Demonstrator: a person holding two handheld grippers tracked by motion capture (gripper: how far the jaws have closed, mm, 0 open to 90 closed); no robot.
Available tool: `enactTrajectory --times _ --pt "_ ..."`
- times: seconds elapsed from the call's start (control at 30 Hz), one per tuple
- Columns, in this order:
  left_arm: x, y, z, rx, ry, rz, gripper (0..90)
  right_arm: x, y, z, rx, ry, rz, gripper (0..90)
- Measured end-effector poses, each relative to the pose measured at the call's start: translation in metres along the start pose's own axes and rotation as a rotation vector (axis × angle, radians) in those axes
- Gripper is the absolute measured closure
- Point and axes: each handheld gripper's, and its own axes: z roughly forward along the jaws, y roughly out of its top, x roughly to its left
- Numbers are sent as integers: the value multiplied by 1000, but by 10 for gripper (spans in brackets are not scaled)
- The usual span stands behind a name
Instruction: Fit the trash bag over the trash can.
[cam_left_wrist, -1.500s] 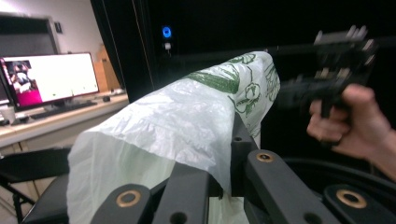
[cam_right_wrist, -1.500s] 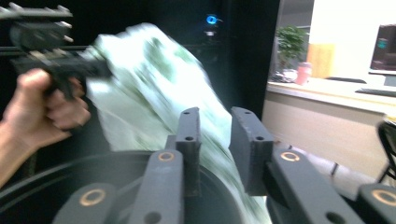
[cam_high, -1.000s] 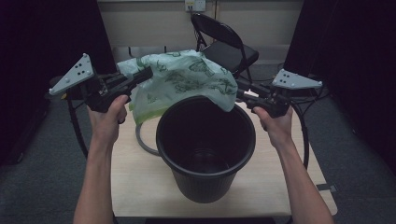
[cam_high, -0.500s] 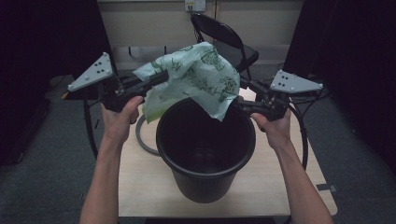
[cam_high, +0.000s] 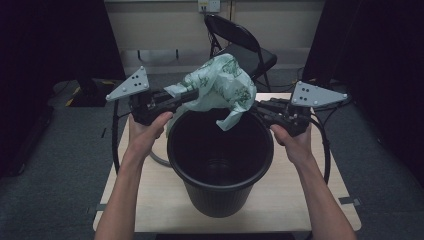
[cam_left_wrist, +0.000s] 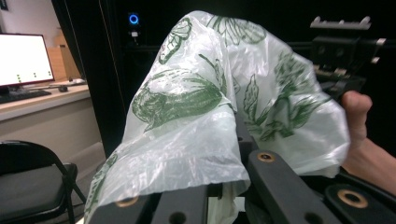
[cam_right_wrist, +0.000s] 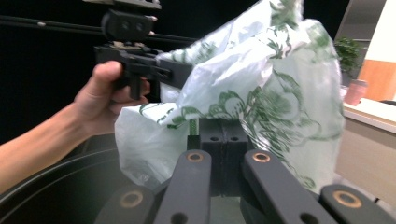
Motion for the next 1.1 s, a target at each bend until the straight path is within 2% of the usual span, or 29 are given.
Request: enactTrajectory --times 0.17,0.27,0.33,0.43,0.5,0.57,0.73,0.83,1.0,1.03,1.1 --pt "-5 -11 -3 21 -7 0 888 9 -3 -8 -5 38 9 900" --pt "-12 -14 -9 -6 -64 -9 887 16 -5 -17 -23 62 13 900" --pt "-16 -15 -14 -20 -63 -5 887 19 -7 -23 -34 72 21 900" --pt "-21 -23 -18 6 -58 3 887 18 -16 -27 -1 59 37 900" --pt "-22 -29 -19 38 -45 10 887 16 -25 -28 45 27 39 900" --pt "-22 -36 -22 51 -53 2 888 14 -34 -30 76 4 41 900" --pt "-18 -43 -31 74 -33 -4 887 5 -45 -42 98 -56 44 686" --pt "-14 -43 -38 71 -23 2 887 -3 -48 -50 100 -108 48 670" --pt "-9 -44 -44 53 -15 -15 870 -16 -55 -53 116 -201 72 683" --pt "-10 -45 -43 57 -19 -15 837 -20 -55 -51 120 -224 75 673" --pt "-12 -44 -41 68 -8 -3 756 -24 -52 -46 113 -238 73 660"
